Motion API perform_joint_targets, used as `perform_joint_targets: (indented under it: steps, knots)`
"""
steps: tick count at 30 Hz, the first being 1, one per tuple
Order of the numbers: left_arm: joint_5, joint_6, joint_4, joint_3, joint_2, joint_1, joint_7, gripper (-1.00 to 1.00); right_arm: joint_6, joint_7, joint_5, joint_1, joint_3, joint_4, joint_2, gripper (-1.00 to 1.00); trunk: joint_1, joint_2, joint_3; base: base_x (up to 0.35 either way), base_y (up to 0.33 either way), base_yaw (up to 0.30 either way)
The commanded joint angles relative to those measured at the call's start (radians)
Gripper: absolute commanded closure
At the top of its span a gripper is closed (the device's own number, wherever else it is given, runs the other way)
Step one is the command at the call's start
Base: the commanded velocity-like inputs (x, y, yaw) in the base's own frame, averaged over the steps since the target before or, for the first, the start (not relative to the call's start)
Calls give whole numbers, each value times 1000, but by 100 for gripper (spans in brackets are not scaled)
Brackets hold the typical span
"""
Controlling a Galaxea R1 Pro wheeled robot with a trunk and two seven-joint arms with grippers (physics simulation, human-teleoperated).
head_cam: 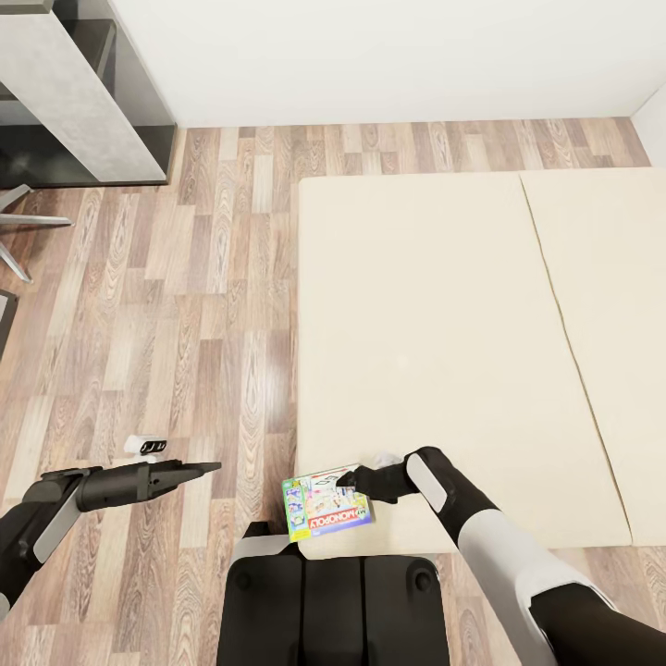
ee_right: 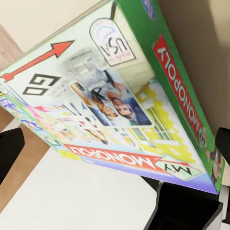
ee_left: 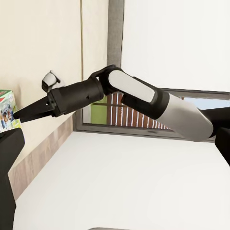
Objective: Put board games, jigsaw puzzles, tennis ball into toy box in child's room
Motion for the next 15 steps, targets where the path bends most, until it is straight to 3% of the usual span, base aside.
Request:
perform_joint_targets:
  steps: [1,15]
  knots:
    - [6,11,0,-4,1,-1,-2,-100,2,8,9,0,1,0,0,-100,1,-2,-1,0,0,0]
    - [6,11,0,-5,1,-1,-2,-100,-1,7,9,0,1,1,0,-100,1,-2,-1,0,0,0]
